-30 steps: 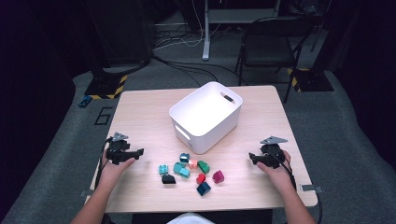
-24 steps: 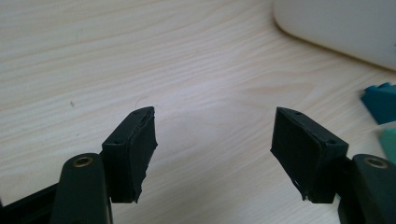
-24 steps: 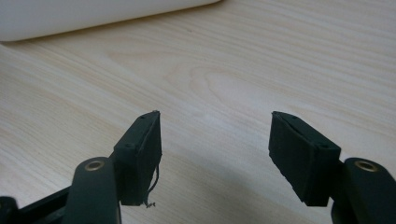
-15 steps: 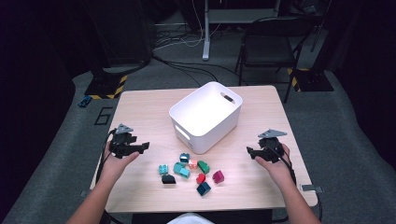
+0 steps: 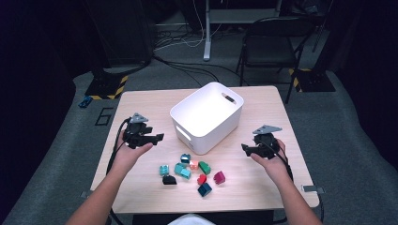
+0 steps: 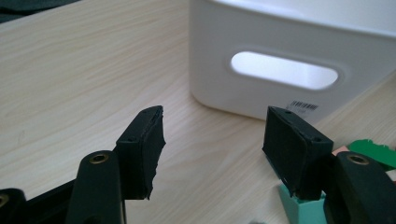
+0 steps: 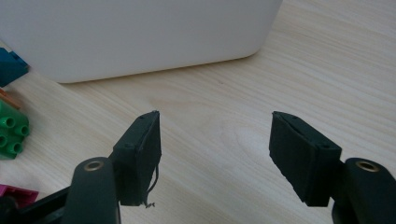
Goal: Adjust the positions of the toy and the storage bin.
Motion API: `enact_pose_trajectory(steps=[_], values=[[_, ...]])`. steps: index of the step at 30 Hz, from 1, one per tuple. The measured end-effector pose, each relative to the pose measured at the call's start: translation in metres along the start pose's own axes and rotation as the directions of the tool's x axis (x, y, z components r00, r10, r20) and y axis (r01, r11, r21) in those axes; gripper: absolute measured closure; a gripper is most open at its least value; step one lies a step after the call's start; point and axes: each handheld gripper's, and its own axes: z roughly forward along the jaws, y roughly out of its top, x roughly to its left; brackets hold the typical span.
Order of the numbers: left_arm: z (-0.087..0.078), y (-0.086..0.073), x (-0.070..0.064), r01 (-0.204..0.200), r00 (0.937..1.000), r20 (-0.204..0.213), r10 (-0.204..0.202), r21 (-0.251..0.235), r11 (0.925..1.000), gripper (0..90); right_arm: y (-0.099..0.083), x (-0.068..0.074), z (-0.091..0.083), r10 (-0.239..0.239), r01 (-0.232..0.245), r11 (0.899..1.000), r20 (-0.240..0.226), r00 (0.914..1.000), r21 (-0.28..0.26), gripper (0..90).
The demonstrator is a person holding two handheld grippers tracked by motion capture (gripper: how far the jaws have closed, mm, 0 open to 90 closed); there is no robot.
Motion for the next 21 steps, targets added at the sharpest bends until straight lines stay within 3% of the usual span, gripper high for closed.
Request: enact_pose_trajectory(steps=[4, 10, 13, 21], values=[[0.004, 0.009, -0.004, -0.014, 0.9998, 0.014, 0.014, 0.009, 0.9999, 38.2, 0.001, -0.001, -0.001, -0.003, 0.003, 1.0, 0.001, 1.0, 0.004, 33.8], [0.007, 0.021, -0.011, -0.001, 0.9996, 0.028, 0.001, -0.014, 0.9999, 38.4, 0.006, -0.001, -0.005, -0.006, 0.006, 1.0, 0.001, 1.0, -0.007, 33.9], [0.007, 0.034, -0.017, -0.027, 0.9993, 0.027, 0.027, -0.006, 0.9996, 37.3, 0.01, 0.001, -0.007, 0.0, 0.0, 1.0, 0.003, 1.0, -0.012, 33.9], [0.015, 0.055, -0.026, -0.018, 0.9994, 0.029, 0.018, -0.011, 0.9998, 35.0, 0.021, 0.008, -0.008, -0.038, 0.037, 0.999, -0.013, 0.9992, -0.018, 34.0]])
